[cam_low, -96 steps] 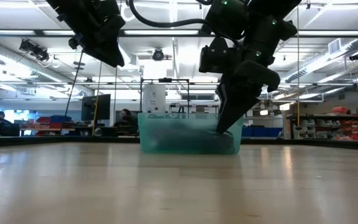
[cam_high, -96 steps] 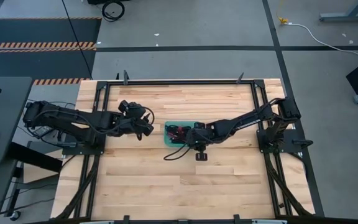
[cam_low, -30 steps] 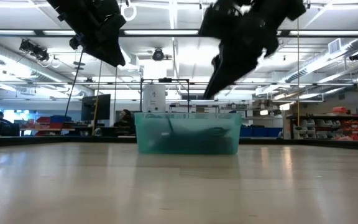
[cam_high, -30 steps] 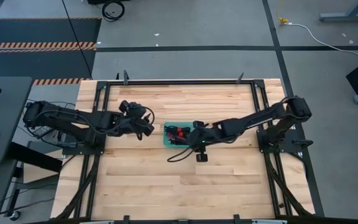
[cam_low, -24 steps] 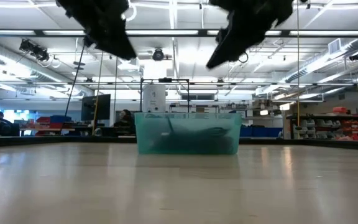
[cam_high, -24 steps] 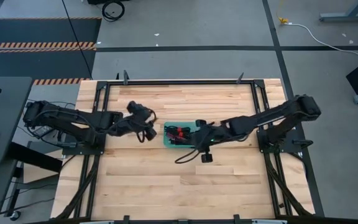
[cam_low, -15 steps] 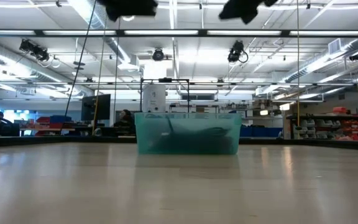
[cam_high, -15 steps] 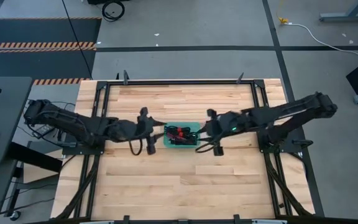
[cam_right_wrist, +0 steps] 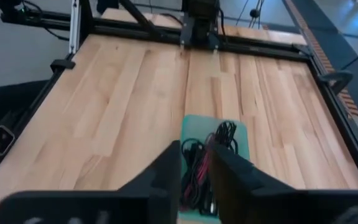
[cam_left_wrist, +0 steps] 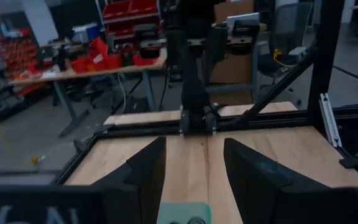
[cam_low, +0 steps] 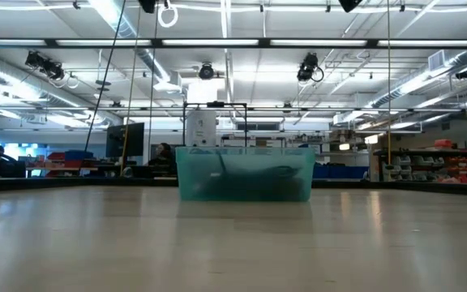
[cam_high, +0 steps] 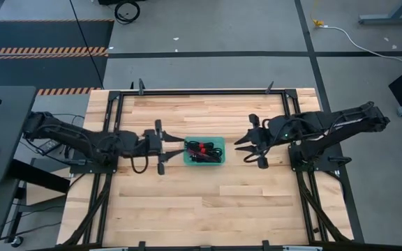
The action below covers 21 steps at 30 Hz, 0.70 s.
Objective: Pick and place USB-C Cables
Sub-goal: Return to Home Position
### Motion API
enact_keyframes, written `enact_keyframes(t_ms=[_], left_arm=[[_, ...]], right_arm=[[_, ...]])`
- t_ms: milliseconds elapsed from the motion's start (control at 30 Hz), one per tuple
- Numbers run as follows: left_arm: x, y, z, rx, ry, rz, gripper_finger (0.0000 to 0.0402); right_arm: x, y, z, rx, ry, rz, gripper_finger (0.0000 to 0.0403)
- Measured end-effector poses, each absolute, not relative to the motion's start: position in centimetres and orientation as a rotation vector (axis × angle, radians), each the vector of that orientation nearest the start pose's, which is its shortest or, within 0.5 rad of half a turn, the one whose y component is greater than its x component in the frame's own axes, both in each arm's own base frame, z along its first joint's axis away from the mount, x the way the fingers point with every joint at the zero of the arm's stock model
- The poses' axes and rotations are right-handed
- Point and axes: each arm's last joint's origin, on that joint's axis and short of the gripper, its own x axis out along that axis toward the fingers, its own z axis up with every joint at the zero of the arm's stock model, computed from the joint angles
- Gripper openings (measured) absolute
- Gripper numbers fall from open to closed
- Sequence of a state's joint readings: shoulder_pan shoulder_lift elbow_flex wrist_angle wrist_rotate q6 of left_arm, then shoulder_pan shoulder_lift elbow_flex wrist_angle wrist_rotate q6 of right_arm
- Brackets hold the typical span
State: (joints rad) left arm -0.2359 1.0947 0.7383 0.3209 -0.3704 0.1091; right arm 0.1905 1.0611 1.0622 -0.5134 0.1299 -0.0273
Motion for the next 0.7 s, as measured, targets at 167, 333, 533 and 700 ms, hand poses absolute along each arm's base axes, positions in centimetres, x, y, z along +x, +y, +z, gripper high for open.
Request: enact_keyframes(t_ms=[167,333,533,700], left_arm=[[21.3,-4.4,31.7,0.067,0.051,0.153,0.0121],[19.5,-4.5,30.2,0.078,0.048,0.128,0.0021],[17.5,-3.9,29.4,0.048,0.001,0.135,0.0008],[16.0,-3.4,28.4,0.024,-0.020,0.135,0.0004]], right_arm=[[20.5,3.6,34.3,-0.108,0.524,0.066,0.0022],[19.4,3.4,32.7,-0.082,0.502,0.063,0.0013],[17.4,3.1,30.7,-0.023,0.439,0.087,0.0005],[15.3,2.7,29.0,0.027,0.398,0.083,0.0004]])
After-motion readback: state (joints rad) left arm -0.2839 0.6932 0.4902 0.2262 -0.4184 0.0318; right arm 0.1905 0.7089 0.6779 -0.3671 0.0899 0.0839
